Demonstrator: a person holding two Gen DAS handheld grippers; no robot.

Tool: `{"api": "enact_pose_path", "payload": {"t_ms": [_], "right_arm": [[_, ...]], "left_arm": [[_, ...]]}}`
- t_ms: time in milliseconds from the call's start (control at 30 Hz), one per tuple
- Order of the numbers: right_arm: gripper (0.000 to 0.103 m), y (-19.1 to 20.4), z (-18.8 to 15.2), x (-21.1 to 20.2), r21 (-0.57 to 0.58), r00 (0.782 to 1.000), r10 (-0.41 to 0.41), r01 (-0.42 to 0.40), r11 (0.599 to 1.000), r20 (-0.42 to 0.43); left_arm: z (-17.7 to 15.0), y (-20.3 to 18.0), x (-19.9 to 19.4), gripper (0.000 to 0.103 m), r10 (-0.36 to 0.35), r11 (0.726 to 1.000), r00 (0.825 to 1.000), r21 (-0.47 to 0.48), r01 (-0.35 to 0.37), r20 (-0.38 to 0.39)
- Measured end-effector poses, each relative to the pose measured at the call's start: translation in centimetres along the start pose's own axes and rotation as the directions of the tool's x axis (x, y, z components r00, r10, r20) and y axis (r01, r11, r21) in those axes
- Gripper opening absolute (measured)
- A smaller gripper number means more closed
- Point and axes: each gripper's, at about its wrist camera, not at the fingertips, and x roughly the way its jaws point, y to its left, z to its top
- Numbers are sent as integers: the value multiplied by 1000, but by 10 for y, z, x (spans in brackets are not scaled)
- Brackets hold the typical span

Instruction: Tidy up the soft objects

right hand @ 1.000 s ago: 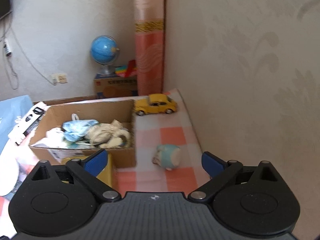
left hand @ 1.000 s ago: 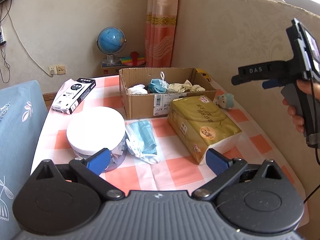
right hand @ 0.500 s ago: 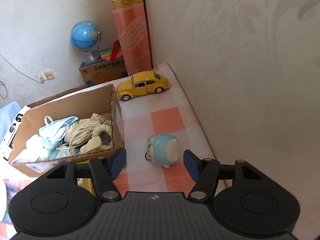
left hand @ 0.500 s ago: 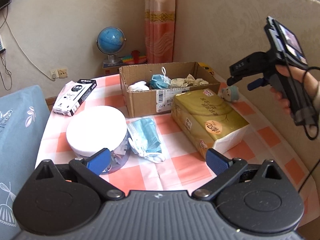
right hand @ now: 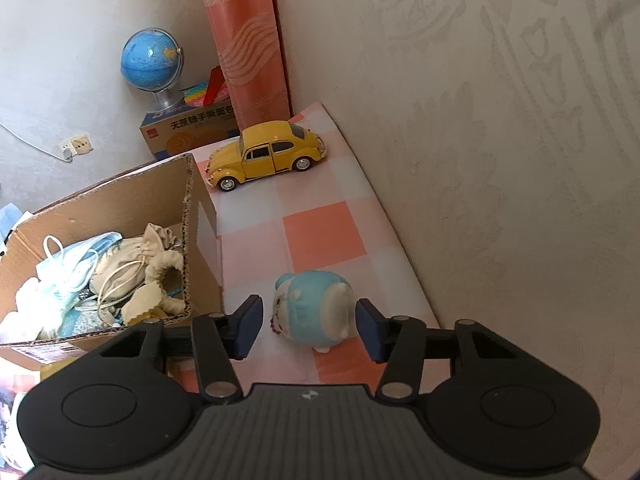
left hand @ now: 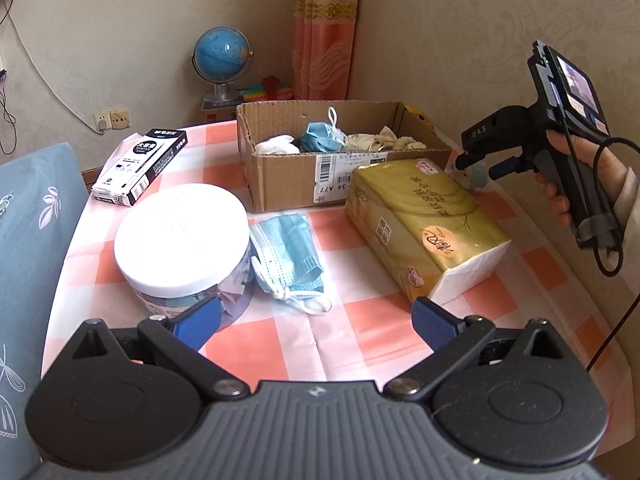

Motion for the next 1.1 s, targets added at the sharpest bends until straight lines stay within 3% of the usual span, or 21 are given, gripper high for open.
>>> {"api": "enact_pose_path", "payload": {"t_ms": [267, 367, 667, 1100], "right_arm": [[56, 2, -2, 7, -29, 1000, -5, 6, 1000, 13], [51, 2, -3, 7, -37, 1000, -8, 9, 999, 18], [49, 4, -13, -17, -39, 999, -2, 4, 999, 43], [49, -1, -85, -89, -31, 998, 34, -32, 999, 55]], "left_arm": [[0, -1, 4, 101, -8, 1000, 1000, 0, 8, -12], [0, -1, 5, 101, -11, 1000, 1000, 1, 11, -14], [-1, -4, -1, 101, -27, 1000, 1000, 9, 27, 1], [-2, -8, -12, 101, -40, 998, 999, 55, 39, 19]]}}
